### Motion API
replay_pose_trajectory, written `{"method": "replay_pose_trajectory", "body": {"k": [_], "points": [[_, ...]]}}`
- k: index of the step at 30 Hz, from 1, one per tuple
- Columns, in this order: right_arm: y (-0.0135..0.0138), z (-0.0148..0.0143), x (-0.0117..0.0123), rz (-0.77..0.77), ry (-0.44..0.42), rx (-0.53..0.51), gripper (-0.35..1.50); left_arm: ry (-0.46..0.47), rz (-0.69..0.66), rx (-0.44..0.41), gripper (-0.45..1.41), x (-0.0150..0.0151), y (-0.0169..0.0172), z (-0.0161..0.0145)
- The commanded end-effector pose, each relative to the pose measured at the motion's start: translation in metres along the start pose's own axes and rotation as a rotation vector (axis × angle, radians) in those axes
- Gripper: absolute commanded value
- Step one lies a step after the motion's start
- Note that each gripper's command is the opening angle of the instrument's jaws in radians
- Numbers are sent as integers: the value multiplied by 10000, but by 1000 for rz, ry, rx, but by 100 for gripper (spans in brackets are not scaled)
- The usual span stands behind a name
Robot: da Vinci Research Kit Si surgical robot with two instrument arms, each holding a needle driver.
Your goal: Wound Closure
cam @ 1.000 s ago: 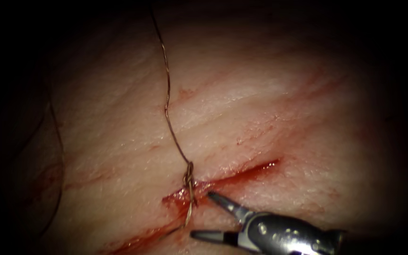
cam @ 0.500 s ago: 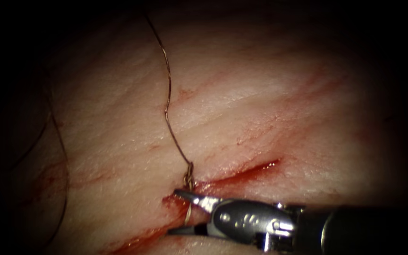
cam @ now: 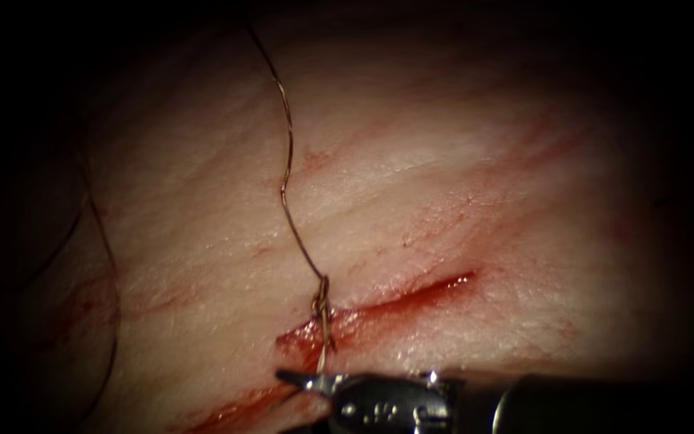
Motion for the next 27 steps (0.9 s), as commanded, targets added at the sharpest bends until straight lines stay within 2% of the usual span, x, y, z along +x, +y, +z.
{"method": "replay_pose_trajectory", "body": {"k": [1, 8, 9, 10, 13, 16, 22, 27], "points": [[0, 11, 1, 3, -3, -17, 128, 2, 2, 1, -45, 1, -2, 8], [14, -5, -2, 22, -86, -128, 120, 3, 4, -4, -45, -3, 4, 10], [14, -6, -3, 22, -93, -121, 96, 0, 5, -5, -45, -3, 4, 10], [14, -6, -3, 22, -93, -121, 96, 0, 5, -5, -45, -3, 4, 10], [12, -3, -1, 39, -66, -71, -35, -1, 5, -4, -45, -3, 4, 11], [14, 1, 2, 78, -16, -95, -35, -1, 5, -4, -45, -3, 5, 11], [14, 3, 8, 87, 9, -106, -35, 0, 6, -5, -45, -4, 5, 10], [12, -10, 14, 178, 39, -108, -35, -2, 6, -4, -45, -6, 4, 8]]}}
